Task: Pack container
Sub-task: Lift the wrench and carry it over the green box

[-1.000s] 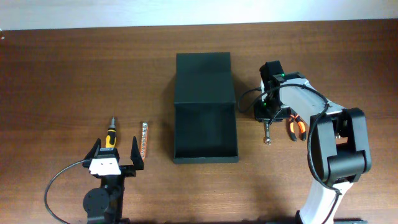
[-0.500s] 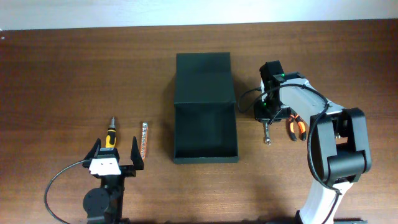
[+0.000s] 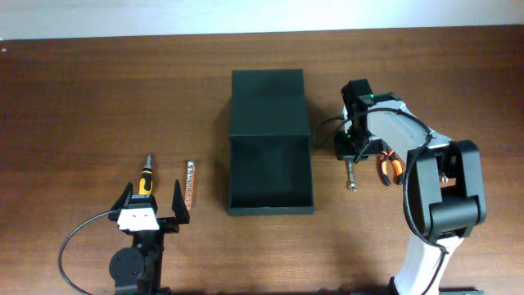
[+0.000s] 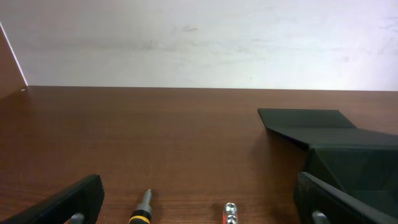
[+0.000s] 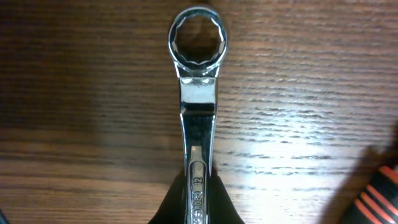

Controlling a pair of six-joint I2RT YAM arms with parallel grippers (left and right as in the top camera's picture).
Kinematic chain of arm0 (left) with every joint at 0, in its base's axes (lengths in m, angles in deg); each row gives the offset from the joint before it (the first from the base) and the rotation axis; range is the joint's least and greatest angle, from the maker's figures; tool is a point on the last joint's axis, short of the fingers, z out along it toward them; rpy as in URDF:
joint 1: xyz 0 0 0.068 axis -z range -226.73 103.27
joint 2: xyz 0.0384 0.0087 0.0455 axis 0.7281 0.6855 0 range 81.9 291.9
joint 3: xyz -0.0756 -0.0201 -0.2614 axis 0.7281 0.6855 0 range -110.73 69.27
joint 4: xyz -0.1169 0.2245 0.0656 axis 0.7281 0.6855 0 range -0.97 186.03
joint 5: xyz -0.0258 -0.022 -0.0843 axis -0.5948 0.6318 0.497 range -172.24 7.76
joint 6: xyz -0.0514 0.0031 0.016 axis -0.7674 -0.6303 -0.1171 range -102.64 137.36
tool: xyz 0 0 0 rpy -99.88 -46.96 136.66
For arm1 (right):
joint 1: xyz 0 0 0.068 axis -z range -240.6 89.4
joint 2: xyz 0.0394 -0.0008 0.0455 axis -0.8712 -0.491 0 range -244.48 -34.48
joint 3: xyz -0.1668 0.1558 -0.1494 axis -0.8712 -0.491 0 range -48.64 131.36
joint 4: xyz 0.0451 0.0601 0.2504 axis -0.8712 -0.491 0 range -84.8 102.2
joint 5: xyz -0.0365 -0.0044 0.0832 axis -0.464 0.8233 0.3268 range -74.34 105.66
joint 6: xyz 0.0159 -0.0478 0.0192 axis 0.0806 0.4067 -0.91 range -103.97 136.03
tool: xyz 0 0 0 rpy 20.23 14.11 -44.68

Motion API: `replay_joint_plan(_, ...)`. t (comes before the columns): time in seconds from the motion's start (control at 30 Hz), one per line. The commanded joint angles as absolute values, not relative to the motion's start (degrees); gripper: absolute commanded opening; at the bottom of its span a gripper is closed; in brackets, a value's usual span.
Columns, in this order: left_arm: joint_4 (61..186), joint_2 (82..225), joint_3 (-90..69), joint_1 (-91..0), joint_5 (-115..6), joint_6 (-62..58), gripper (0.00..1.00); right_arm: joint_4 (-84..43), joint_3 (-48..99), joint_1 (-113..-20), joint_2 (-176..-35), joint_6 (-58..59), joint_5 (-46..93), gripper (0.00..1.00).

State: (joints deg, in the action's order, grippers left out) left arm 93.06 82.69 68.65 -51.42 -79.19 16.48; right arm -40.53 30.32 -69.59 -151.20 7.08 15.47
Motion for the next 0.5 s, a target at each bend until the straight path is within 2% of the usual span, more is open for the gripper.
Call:
replay_joint_plan(0.0,93.39,82.3,68.76,-51.77,-78.56,16.76,0.99,-43.13,36.15,-69.85,-152.06,6.97,12.17,0.04)
replay_joint_plan(0.47,93.39,82.3,68.76,-51.77,-78.56,16.76,0.99,-69.93,81.68,-73.81,-152.06,6.36,11.58,0.04)
